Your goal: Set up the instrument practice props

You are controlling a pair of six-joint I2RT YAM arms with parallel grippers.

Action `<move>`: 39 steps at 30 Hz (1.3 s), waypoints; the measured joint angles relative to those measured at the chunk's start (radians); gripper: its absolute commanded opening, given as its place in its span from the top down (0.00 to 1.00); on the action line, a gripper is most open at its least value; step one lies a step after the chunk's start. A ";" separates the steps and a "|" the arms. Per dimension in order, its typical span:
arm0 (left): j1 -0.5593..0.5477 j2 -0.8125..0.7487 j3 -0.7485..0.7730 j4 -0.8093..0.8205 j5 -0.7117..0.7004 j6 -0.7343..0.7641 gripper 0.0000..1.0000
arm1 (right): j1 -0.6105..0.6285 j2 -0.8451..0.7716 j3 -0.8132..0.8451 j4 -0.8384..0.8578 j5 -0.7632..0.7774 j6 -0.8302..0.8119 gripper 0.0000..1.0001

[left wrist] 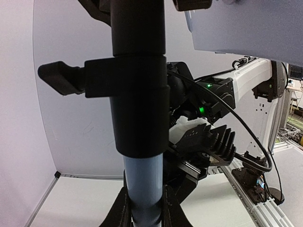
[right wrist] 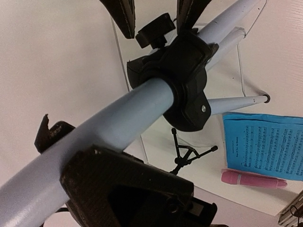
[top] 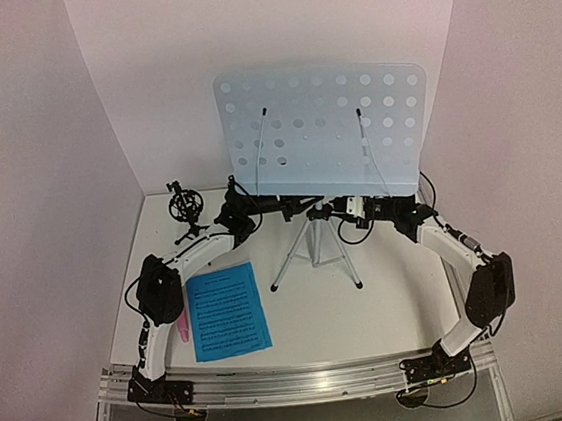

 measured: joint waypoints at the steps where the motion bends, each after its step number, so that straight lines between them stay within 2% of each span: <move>1: 0.000 0.000 0.000 0.000 0.000 0.000 1.00 | 0.002 0.004 0.005 -0.003 0.000 -0.003 0.79; 8: 0.004 -0.001 0.000 0.000 0.004 -0.001 1.00 | 0.007 0.026 0.042 -0.038 0.009 -0.047 1.00; 17: 0.004 -0.002 0.000 -0.003 0.009 -0.001 1.00 | 0.012 0.030 0.085 -0.126 0.018 -0.037 1.00; 28: 0.002 -0.011 -0.004 -0.004 0.037 -0.001 1.00 | 0.001 0.069 0.195 -0.315 -0.067 0.277 1.00; 33: 0.003 -0.021 -0.024 0.004 0.037 -0.003 1.00 | -0.012 0.127 0.283 -0.429 -0.145 0.473 1.00; 39: 0.007 -0.024 -0.029 0.007 0.036 -0.010 1.00 | -0.029 0.170 0.331 -0.482 -0.222 0.718 1.00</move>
